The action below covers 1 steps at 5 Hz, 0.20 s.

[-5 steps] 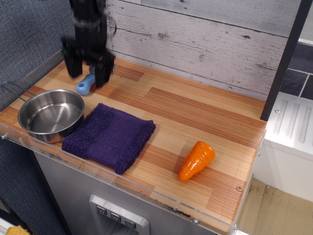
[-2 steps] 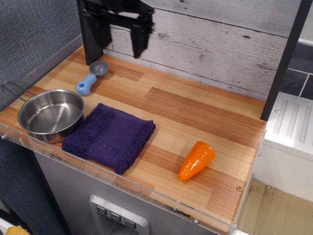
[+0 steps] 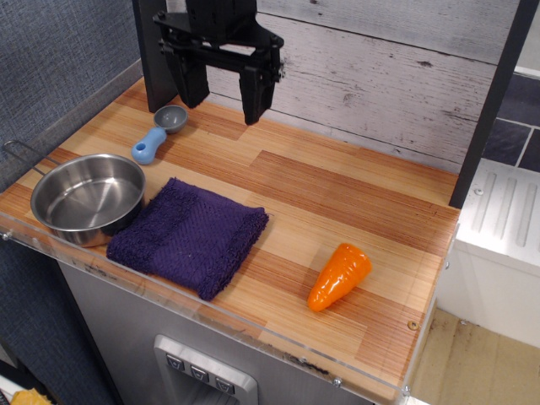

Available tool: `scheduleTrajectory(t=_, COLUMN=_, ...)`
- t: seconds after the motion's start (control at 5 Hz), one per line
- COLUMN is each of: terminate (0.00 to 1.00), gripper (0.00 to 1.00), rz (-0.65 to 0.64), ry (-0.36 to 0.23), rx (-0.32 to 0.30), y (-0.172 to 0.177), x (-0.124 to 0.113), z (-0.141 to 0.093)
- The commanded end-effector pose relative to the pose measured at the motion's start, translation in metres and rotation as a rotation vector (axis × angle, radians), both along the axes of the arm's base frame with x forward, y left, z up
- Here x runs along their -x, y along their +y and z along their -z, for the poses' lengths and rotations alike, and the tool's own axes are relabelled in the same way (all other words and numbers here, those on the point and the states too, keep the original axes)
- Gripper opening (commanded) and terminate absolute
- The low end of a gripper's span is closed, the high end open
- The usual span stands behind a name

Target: Move the spoon behind the metal pot.

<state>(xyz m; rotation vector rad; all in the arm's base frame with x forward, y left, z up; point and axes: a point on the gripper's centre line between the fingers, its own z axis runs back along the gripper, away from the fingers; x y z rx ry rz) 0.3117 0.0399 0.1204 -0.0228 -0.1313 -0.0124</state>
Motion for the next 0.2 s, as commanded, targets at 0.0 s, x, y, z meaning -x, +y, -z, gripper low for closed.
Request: scheduleTrajectory(t=0.0, terminate=1.00, gripper=1.00, rz=0.003, ry=-0.058, rx=-0.011, y=0.0038, x=0.0042, z=-0.0191)
